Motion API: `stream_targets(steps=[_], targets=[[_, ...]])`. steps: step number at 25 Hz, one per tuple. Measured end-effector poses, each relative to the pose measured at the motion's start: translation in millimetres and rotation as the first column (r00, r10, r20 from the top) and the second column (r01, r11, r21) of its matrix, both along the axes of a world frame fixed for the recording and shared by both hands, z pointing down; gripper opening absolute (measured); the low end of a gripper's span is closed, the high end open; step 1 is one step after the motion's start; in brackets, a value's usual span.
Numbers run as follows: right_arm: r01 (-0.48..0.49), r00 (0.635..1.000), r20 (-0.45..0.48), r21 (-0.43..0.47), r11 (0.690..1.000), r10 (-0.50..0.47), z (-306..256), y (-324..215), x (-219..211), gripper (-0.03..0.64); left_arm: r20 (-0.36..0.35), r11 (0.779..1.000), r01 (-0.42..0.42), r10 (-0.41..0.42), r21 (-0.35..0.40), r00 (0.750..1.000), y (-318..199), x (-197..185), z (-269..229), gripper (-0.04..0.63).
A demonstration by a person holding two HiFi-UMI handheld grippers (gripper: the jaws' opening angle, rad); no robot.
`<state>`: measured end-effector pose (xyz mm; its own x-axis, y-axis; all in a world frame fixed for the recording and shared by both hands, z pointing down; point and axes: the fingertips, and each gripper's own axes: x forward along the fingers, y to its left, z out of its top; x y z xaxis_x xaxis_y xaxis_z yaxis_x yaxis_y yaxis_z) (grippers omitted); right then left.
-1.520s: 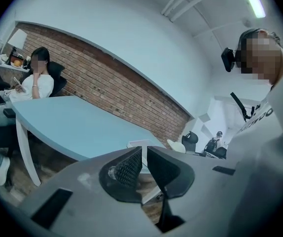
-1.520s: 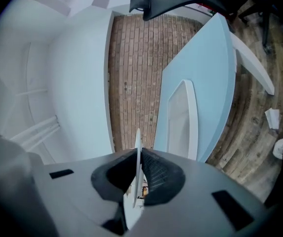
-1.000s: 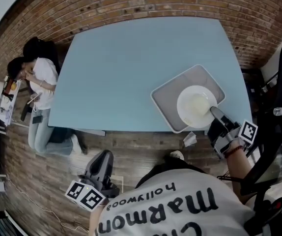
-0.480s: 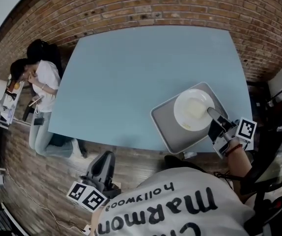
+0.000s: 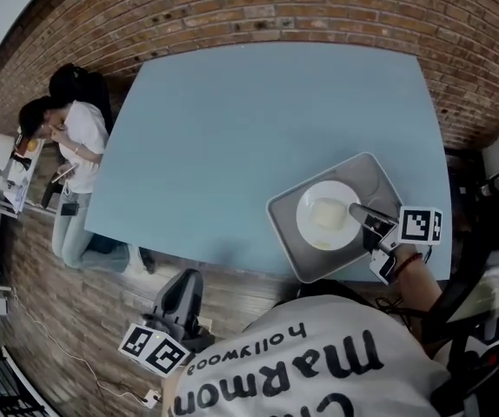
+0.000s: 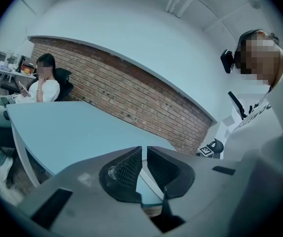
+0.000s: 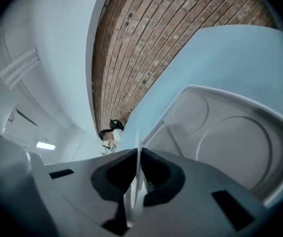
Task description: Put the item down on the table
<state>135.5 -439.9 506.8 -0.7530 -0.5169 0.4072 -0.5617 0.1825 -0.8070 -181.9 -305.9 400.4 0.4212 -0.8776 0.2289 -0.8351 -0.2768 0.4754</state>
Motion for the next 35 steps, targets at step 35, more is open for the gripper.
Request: stream_targets(steps=[35], targets=[[0.303,0.802,-0.563,0.099,0.948,-0.198,38.6,-16.0,-50.9,0.075,-0.007,0.999,0.046,-0.046,-0.013,0.999,-1.0,-13.9,5.9,0.037]])
